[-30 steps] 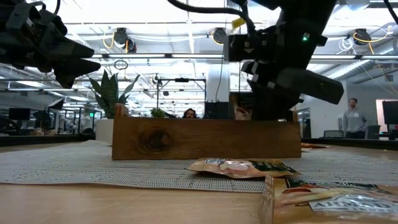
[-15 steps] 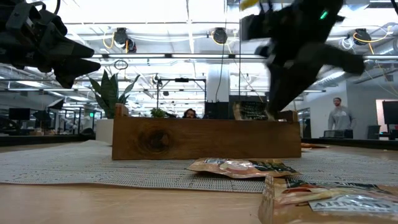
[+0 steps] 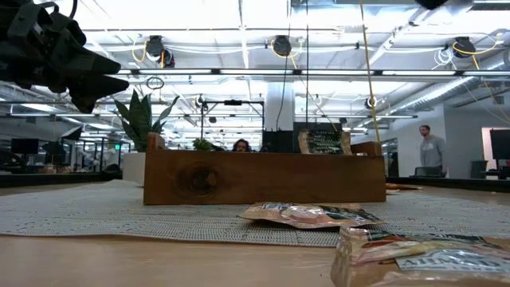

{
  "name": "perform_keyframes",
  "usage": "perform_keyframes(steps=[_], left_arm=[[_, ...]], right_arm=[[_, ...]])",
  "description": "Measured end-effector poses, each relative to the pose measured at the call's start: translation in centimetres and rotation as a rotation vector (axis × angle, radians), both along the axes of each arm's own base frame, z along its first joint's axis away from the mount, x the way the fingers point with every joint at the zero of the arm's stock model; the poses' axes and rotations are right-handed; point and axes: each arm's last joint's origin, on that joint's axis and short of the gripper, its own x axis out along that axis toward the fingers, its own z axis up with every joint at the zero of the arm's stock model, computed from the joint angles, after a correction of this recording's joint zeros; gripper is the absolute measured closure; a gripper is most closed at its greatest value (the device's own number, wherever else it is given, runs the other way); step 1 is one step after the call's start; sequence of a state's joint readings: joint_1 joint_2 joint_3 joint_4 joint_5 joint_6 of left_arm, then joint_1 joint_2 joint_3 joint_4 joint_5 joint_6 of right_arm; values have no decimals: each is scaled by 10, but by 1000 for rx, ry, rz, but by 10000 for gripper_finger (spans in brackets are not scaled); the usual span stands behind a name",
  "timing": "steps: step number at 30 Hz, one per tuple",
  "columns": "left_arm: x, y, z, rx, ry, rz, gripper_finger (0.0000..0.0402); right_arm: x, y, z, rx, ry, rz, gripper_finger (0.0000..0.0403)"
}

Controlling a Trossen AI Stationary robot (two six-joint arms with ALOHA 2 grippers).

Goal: Pick & Place Tea
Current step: Put the brown tea bag into the right compartment of the wood organizer

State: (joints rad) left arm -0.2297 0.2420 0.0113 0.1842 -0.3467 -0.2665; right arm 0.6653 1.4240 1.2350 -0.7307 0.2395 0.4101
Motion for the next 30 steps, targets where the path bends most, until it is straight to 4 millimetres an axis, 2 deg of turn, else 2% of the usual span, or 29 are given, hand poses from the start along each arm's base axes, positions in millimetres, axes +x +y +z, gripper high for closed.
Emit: perform_keyframes(steps=[5,8,12,15,18,20,25,30], left_arm=[[0,0,0,0,0,0,197],[0,0,0,0,0,0,197],[0,0,0,0,0,0,197],[0,0,0,0,0,0,197],[0,0,0,0,0,0,197],[0,0,0,0,0,0,197],[0,0,0,0,0,0,197],[0,0,0,0,0,0,197]], right_arm=[[-6,10,-6,281,-146,178,399],[-4,12,-15,344,-156,190,372],[-6,21,-41,320,22,110,299],[-16,24,-64,338,311,21,246],[-33,23,-85,289,603,-181,225],[-46,23,-92,246,697,-303,219],[-70,21,-111,274,768,-472,213],[-87,15,-131,402,744,-516,213]])
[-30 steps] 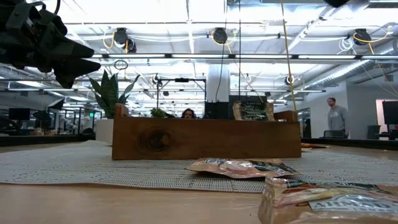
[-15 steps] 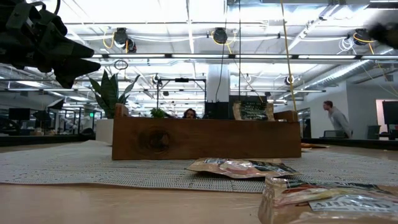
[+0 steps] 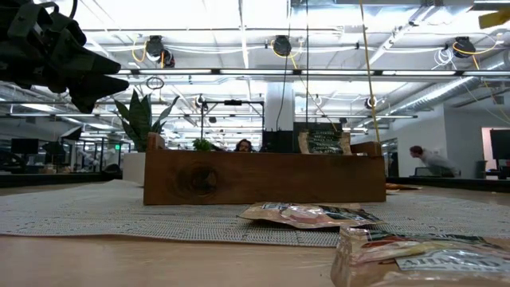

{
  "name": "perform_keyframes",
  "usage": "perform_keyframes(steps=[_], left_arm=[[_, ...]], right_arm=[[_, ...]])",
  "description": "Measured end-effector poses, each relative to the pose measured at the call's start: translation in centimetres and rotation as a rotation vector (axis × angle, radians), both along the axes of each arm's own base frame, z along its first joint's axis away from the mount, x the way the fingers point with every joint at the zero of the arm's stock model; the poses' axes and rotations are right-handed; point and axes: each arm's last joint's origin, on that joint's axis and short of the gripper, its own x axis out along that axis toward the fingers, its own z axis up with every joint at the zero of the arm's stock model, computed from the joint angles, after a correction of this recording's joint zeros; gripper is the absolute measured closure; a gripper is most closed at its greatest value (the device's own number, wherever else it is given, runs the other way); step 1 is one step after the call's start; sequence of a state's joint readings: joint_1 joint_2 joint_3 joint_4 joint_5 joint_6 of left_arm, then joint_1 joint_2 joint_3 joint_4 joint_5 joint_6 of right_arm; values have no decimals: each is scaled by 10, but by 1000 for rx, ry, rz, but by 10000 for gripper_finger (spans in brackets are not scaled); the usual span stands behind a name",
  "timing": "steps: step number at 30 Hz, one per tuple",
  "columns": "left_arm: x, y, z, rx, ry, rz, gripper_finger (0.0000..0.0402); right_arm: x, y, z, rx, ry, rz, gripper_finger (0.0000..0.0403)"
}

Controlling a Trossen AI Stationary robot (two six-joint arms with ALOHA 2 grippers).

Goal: Pick & Place Tea
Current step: Put the brown tea bag into the right compartment of the wood organizer

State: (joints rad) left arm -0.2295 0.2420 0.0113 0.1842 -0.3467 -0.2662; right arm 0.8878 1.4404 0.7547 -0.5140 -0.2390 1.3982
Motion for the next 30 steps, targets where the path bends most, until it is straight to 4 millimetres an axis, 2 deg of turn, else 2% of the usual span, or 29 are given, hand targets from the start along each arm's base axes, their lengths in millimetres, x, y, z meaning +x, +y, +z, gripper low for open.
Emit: perform_keyframes(steps=[7,14,19,25,30], left_arm=[[0,0,0,0,0,0,197],[0,0,0,0,0,0,197],[0,0,0,0,0,0,197],[0,0,0,0,0,-1,197],[0,0,0,0,0,0,197]], right_arm=[[-16,-11,-20,136,-42,-109,215],[-22,-19,-31,141,-38,-117,233],[-26,-24,-37,90,-33,-129,283],[-27,-29,-39,4,-83,-146,384],[-24,-28,-39,-59,-225,-114,398]])
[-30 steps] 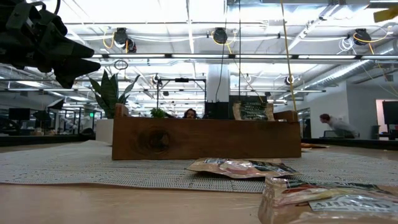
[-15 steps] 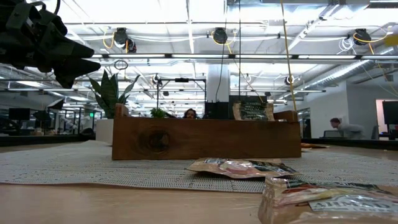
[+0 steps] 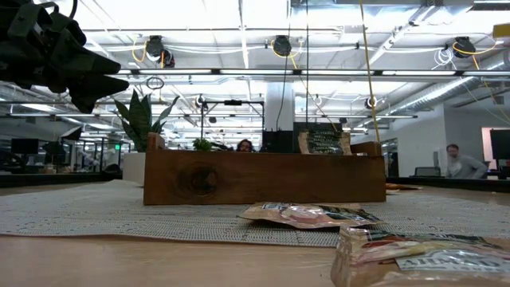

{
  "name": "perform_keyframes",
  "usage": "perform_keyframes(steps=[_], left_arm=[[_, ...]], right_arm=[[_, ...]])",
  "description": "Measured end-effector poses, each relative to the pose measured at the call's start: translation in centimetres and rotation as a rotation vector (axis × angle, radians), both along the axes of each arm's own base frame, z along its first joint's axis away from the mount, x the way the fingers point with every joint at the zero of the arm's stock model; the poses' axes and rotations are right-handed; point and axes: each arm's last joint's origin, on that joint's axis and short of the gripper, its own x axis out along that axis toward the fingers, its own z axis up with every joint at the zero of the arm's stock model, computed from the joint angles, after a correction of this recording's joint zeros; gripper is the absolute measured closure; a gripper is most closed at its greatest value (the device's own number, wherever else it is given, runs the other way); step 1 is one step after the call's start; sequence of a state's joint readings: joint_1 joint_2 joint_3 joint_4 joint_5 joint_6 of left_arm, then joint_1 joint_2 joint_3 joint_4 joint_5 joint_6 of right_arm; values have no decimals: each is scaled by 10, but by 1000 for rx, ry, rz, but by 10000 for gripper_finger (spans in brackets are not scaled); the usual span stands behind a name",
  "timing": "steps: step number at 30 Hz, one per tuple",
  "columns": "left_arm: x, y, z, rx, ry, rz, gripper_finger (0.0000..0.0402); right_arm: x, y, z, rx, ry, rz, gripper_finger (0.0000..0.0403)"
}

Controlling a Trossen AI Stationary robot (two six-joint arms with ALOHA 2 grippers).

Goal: Pick & Place Tea
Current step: Put the brown tea bag into the right compartment of the wood organizer

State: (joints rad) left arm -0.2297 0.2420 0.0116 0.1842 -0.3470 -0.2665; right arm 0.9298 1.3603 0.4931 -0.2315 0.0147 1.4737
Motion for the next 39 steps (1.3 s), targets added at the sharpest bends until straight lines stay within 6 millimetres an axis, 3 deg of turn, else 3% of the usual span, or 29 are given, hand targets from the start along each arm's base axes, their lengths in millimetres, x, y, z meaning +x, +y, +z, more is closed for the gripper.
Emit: perform_keyframes(steps=[4,9,12,16,21,27,31,39], left_arm=[[0,0,0,0,0,0,197],[0,0,0,0,0,0,197],[0,0,0,0,-1,0,197],[0,0,0,0,-1,0,197],[0,0,0,0,-1,-1,197],[0,0,0,0,-1,0,197],[0,0,0,0,-1,0,197],[0,0,0,0,0,0,197]], right_arm=[[9,5,7,-15,-198,7,401],[27,14,30,-148,-582,21,402],[34,13,37,-340,-781,24,402],[45,9,45,-658,-984,-120,403],[68,-3,36,-853,-1000,-197,403],[107,-19,21,-855,-1021,-168,403],[121,-28,6,-896,-1001,-175,403],[139,-14,-5,-1076,-918,-40,403]])
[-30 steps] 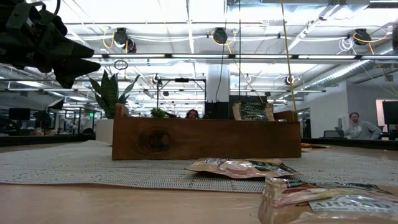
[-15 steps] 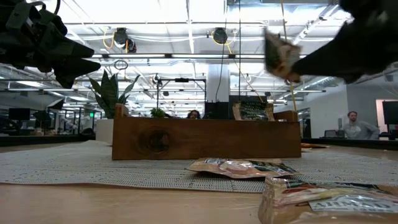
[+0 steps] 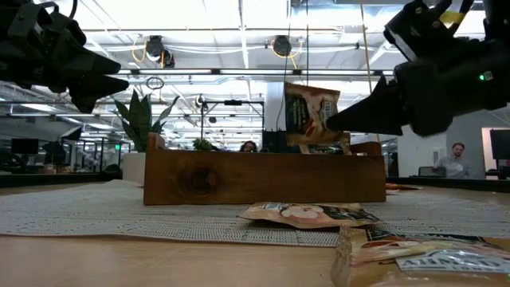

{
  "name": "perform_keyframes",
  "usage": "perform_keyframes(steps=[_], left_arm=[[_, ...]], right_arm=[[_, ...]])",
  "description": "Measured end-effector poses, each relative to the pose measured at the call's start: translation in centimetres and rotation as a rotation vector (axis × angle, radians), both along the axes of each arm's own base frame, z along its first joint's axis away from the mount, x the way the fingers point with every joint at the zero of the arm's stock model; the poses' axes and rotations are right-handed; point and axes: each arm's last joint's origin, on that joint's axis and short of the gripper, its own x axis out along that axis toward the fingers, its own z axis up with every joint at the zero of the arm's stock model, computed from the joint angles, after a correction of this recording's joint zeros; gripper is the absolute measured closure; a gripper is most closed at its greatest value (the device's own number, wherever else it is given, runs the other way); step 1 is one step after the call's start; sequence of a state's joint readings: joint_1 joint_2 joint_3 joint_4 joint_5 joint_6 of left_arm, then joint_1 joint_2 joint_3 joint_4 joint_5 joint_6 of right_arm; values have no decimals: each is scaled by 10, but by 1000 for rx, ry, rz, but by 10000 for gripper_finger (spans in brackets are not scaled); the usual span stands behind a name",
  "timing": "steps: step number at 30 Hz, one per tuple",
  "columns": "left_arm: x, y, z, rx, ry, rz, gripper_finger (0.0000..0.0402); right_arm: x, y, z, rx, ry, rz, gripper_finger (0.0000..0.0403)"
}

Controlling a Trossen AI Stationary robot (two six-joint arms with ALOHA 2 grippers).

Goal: Pick & Place Tea
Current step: Put the brown tea bag into the right compartment of the wood organizer

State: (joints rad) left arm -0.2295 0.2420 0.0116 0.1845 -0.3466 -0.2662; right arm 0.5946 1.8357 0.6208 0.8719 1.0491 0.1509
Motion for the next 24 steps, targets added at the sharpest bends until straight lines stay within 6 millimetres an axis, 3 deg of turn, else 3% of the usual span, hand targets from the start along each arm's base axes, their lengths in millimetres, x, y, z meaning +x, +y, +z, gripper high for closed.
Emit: perform_keyframes(steps=[4,11,24], left_arm=[[0,0,0,0,0,0,197],[0,0,0,0,0,0,197],[0,0,0,0,0,0,197]], right_arm=[[1,9,-1,-128,106,-9,403],[-4,17,0,-238,133,-70,403],[-10,15,-8,-246,192,-62,400]])
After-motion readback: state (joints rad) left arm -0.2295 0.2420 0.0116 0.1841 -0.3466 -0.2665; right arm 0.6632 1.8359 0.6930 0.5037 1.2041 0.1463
